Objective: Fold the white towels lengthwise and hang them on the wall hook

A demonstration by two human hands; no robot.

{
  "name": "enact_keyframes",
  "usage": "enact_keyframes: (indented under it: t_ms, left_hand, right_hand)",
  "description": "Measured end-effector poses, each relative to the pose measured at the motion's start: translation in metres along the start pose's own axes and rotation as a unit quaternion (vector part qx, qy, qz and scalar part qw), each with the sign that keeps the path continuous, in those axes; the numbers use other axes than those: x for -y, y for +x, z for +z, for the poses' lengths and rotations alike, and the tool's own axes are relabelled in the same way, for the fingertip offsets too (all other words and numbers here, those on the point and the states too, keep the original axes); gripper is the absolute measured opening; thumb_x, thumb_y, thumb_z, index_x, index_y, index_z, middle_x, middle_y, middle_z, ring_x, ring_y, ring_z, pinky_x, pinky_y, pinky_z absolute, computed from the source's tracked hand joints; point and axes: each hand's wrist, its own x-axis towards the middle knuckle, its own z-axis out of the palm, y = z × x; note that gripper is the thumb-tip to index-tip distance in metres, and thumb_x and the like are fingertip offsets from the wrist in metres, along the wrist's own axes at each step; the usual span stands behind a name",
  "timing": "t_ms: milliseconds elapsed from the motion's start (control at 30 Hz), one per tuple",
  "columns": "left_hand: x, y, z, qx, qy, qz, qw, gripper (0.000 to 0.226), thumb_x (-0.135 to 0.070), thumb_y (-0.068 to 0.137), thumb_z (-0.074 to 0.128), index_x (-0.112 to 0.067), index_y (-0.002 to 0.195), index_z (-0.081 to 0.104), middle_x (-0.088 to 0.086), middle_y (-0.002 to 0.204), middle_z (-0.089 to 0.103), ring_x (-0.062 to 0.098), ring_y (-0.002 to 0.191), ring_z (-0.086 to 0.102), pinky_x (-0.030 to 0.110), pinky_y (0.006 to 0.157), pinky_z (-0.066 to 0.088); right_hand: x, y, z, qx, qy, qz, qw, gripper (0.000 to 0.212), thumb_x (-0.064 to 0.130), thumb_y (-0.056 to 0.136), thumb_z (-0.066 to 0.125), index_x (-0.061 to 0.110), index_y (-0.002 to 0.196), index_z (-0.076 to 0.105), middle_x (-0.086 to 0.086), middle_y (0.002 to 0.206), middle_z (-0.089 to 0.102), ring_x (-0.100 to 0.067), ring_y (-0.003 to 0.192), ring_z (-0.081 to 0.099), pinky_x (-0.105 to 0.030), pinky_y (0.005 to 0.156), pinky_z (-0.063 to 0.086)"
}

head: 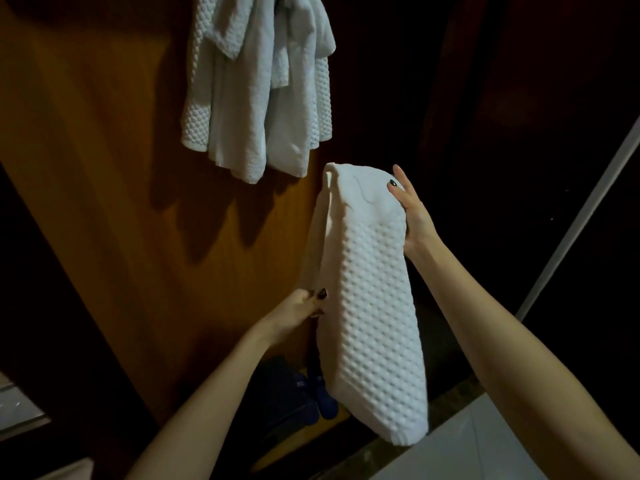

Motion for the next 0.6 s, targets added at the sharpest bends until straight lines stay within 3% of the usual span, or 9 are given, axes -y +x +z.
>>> enact_keyframes:
  t_ms: [100, 167, 233, 267, 333, 400, 467, 533, 600]
  left_hand:
    - [0.002, -0.005, -0.005, 0.0, -0.013, 0.038, 0.999, 0.088, -0.082, 0.048, 0.07, -0.005, 0.091, 0.065, 0.003, 0.096, 0.068, 0.018, 0.091, 0.062, 0.026, 0.084, 0.044]
    - [0.001, -0.008, -0.009, 0.028, -0.005, 0.04, 0.999, 0.065, -0.069, 0.054, 0.078, -0.019, 0.094, 0.071, -0.006, 0.099, 0.073, 0.011, 0.096, 0.067, 0.019, 0.08, 0.049]
    - [0.0, -0.012, -0.015, 0.043, 0.026, 0.028, 0.998, 0.053, -0.068, 0.056, 0.078, -0.023, 0.082, 0.072, -0.008, 0.089, 0.072, 0.008, 0.086, 0.067, 0.019, 0.073, 0.048]
    - [0.0, -0.014, -0.018, 0.035, 0.065, 0.021, 0.997, 0.059, -0.076, 0.056, 0.072, -0.02, 0.074, 0.068, -0.006, 0.081, 0.067, 0.01, 0.077, 0.062, 0.022, 0.07, 0.044]
    - [0.005, -0.014, -0.025, 0.031, 0.138, 0.011, 0.99, 0.081, -0.085, 0.062, 0.055, -0.006, 0.079, 0.062, 0.005, 0.083, 0.055, 0.015, 0.081, 0.051, 0.03, 0.074, 0.036]
    - [0.005, -0.011, -0.025, -0.008, 0.133, 0.01, 0.991, 0.054, -0.064, 0.084, 0.05, -0.014, 0.099, 0.065, -0.001, 0.102, 0.059, 0.016, 0.1, 0.054, 0.03, 0.089, 0.041]
    - [-0.005, -0.002, -0.017, -0.128, 0.066, 0.032, 0.989, 0.019, -0.04, 0.092, 0.054, -0.033, 0.11, 0.057, -0.008, 0.12, 0.057, 0.014, 0.113, 0.055, 0.027, 0.094, 0.045]
    - [-0.019, 0.014, -0.005, -0.214, 0.035, 0.056, 0.975, 0.037, -0.034, 0.09, 0.06, -0.028, 0.125, 0.049, 0.001, 0.132, 0.052, 0.014, 0.116, 0.053, 0.018, 0.084, 0.045]
    - [-0.03, 0.028, 0.003, -0.196, 0.033, 0.02, 0.98, 0.069, -0.039, 0.088, 0.063, -0.014, 0.144, 0.032, 0.009, 0.144, 0.041, 0.013, 0.121, 0.047, 0.017, 0.08, 0.046]
  right_hand:
    - [-0.007, 0.002, -0.009, -0.049, -0.029, -0.012, 0.998, 0.053, 0.016, 0.099, 0.054, 0.029, 0.146, 0.035, -0.001, 0.118, 0.058, -0.023, 0.105, 0.066, -0.042, 0.084, 0.057]
    - [-0.012, 0.001, -0.014, -0.068, -0.052, -0.007, 0.996, 0.053, 0.016, 0.099, 0.054, 0.029, 0.147, 0.034, -0.001, 0.118, 0.058, -0.024, 0.107, 0.064, -0.041, 0.082, 0.057]
    - [-0.018, -0.002, -0.02, -0.073, -0.056, 0.004, 0.996, 0.053, 0.014, 0.099, 0.054, 0.029, 0.147, 0.035, -0.002, 0.119, 0.058, -0.024, 0.107, 0.065, -0.039, 0.078, 0.058]
    - [-0.02, -0.004, -0.023, -0.073, -0.055, 0.006, 0.996, 0.053, 0.014, 0.098, 0.054, 0.029, 0.146, 0.037, -0.002, 0.119, 0.059, -0.024, 0.105, 0.066, -0.038, 0.076, 0.059]
    - [-0.022, -0.006, -0.025, -0.066, -0.071, 0.005, 0.995, 0.05, 0.013, 0.098, 0.055, 0.031, 0.142, 0.041, -0.003, 0.122, 0.061, -0.023, 0.102, 0.068, -0.036, 0.072, 0.06]
    - [-0.023, -0.007, -0.023, -0.056, -0.103, 0.0, 0.993, 0.046, 0.012, 0.096, 0.057, 0.035, 0.135, 0.047, -0.006, 0.126, 0.062, -0.021, 0.099, 0.07, -0.033, 0.07, 0.059]
    - [-0.028, -0.008, -0.018, -0.044, -0.134, -0.012, 0.99, 0.045, 0.011, 0.094, 0.059, 0.037, 0.13, 0.051, -0.008, 0.126, 0.062, -0.02, 0.097, 0.07, -0.031, 0.069, 0.057]
    - [-0.033, -0.01, -0.014, -0.031, -0.184, -0.037, 0.982, 0.046, 0.011, 0.092, 0.062, 0.035, 0.13, 0.052, -0.001, 0.111, 0.066, -0.013, 0.074, 0.067, -0.024, 0.057, 0.052]
    - [-0.032, -0.011, -0.012, -0.02, -0.226, -0.067, 0.972, 0.047, 0.012, 0.091, 0.063, 0.032, 0.133, 0.052, 0.011, 0.092, 0.064, -0.003, 0.052, 0.051, -0.017, 0.046, 0.042]
